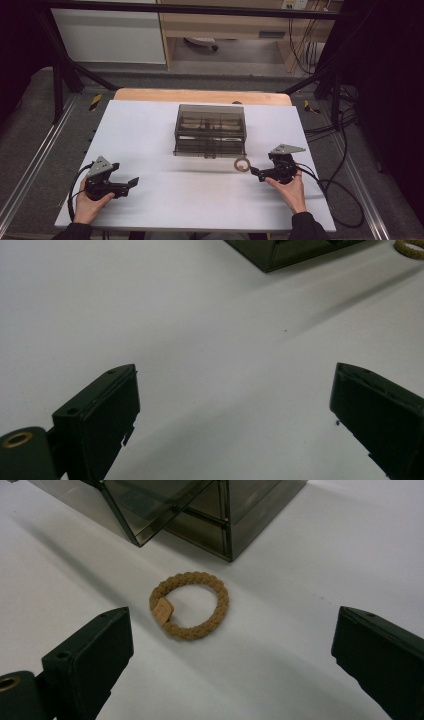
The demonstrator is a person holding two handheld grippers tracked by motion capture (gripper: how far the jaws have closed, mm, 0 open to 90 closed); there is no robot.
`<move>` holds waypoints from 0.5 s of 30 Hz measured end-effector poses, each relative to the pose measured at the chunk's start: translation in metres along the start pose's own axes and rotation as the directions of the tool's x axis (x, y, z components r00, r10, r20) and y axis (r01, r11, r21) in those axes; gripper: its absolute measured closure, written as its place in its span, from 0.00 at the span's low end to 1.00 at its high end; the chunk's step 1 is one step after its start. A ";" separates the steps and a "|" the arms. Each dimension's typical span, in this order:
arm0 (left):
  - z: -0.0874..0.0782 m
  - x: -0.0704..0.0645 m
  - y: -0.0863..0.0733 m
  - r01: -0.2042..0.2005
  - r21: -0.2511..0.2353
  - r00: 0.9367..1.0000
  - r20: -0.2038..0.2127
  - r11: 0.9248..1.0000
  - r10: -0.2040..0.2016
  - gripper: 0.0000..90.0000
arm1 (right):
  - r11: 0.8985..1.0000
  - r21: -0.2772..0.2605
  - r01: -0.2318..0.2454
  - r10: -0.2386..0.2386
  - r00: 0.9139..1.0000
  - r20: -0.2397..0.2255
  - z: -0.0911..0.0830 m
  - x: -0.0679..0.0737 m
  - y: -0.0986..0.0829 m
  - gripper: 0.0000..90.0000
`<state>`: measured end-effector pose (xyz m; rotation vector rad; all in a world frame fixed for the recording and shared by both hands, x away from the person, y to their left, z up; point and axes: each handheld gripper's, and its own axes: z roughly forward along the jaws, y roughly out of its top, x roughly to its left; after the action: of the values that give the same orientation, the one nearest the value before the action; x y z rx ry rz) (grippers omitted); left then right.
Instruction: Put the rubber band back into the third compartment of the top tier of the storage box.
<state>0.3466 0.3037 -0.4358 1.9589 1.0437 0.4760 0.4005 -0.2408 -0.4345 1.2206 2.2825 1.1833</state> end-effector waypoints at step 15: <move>-0.001 0.000 0.000 0.002 -0.006 1.000 0.001 1.000 -0.002 0.06 | 1.000 0.005 -0.028 0.028 0.999 0.015 0.021 -0.009 0.008 0.23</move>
<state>0.3456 0.3038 -0.4354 1.9528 1.0426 0.4762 0.4224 -0.2340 -0.4423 1.2636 2.2655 1.1748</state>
